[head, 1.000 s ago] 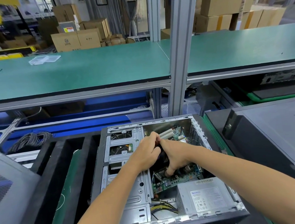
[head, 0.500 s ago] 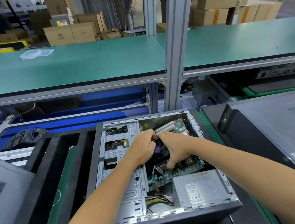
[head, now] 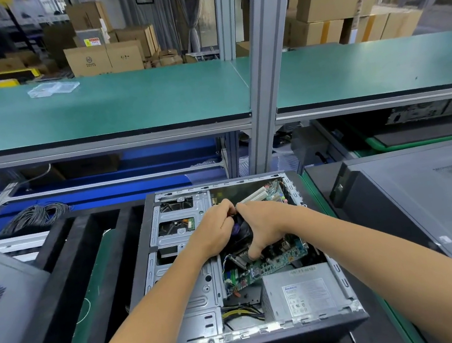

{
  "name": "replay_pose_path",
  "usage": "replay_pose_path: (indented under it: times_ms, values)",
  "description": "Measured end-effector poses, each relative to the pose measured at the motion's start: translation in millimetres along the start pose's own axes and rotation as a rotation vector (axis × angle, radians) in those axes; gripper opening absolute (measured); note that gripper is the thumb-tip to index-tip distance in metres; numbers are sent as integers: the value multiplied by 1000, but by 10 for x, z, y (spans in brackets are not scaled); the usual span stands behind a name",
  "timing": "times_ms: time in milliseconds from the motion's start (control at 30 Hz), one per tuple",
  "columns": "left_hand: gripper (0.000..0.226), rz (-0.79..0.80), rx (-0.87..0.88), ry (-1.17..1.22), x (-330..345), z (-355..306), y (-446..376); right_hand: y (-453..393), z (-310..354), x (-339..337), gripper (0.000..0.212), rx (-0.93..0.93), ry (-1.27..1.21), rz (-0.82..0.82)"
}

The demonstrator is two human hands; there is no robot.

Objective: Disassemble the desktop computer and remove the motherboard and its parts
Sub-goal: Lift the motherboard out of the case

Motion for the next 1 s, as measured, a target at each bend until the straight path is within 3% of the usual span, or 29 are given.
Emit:
replay_pose_path:
  times_ms: [267,400,1000]
  values:
    - [13,-29,-5,4,-45,-11,3,19,138,-141,71,-12,134,-27]
    - [19,-50,-42,77,-76,49,12,40,181,-107,74,-18,109,43]
    - [19,-29,-64,31,-10,100,-10,353,-53,-332,69,32,52,29]
Point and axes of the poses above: each hand's wrist, its own y-axis away from the middle knuckle, its own x-axis out of the palm, z = x × y, the point moved 10 cm from there along -y, towards the middle knuckle, and after that the axes turned 1 degree about z, right-handed, at the moved point
